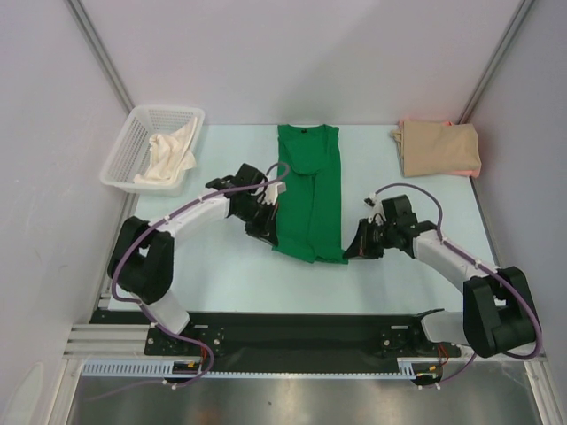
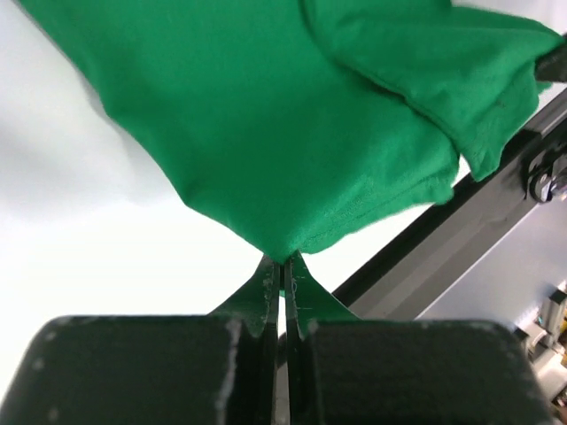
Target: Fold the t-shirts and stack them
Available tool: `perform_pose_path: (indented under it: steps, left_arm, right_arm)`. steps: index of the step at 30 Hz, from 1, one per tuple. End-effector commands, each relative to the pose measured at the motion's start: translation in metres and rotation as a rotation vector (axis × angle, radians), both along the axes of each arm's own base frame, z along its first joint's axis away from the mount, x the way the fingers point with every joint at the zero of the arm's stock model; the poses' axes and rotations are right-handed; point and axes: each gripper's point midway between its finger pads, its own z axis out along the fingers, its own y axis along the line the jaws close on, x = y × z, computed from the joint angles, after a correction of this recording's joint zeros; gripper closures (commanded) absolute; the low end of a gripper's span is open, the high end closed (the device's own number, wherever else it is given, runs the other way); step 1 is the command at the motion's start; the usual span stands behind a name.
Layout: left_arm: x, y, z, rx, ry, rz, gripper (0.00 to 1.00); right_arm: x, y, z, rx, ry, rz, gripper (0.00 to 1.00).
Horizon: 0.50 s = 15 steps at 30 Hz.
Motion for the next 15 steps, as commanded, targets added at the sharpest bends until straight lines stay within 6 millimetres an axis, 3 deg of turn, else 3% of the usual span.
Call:
perform_pose_path:
  steps: [1,4,11,15]
  left_arm:
    - [0.03,0.001,0.024,-0.012,-0.104,0.0,1.0]
    - [0.051,0.003,0.03,0.003,-0.14,0.017,1.0]
    - [0.1,0.006,0.038,0.006,-0.191,0.063,1.0]
    - [0.12,0.001,0.032,0.012,-0.201,0.065,1.0]
  right_arm:
    - [0.042,-0.005,0.024,-0.005,-0.111,-0.02,1.0]
    - [0.064,-0.006,0.034,-0.007,-0.164,-0.026,1.0]
    - [0.139,-0.012,0.051,-0.024,-0.256,-0.063,1.0]
    - [0.166,-0.011,0.046,-0.04,-0.259,-0.056,1.0]
